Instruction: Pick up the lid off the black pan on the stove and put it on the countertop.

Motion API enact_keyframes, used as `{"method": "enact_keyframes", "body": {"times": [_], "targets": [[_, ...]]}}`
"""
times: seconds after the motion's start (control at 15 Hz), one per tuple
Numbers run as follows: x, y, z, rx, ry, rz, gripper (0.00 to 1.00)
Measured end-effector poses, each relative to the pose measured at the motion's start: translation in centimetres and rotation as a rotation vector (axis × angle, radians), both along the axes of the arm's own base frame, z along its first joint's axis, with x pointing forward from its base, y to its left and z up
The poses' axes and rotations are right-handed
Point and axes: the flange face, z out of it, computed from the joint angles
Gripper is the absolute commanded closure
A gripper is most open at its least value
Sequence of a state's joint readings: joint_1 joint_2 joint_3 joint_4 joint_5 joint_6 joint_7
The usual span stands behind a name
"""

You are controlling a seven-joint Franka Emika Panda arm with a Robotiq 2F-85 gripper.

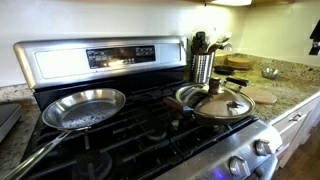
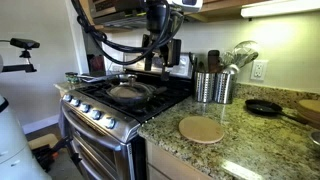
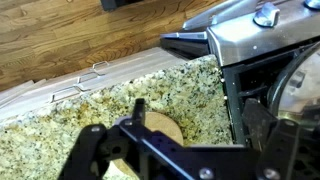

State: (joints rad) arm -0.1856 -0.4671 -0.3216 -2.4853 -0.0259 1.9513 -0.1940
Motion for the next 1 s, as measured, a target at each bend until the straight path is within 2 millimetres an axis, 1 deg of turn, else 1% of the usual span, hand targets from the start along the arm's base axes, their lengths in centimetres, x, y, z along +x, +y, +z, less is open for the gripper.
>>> {"method": "enact_keyframes", "body": {"times": [0.73,1.0], "targets": [[0.0,0.0,0.0,0.000,0.000,0.001,0.00],[0.7,1.1,-0.4,-0.008,0.017,0.026,0.00]]}}
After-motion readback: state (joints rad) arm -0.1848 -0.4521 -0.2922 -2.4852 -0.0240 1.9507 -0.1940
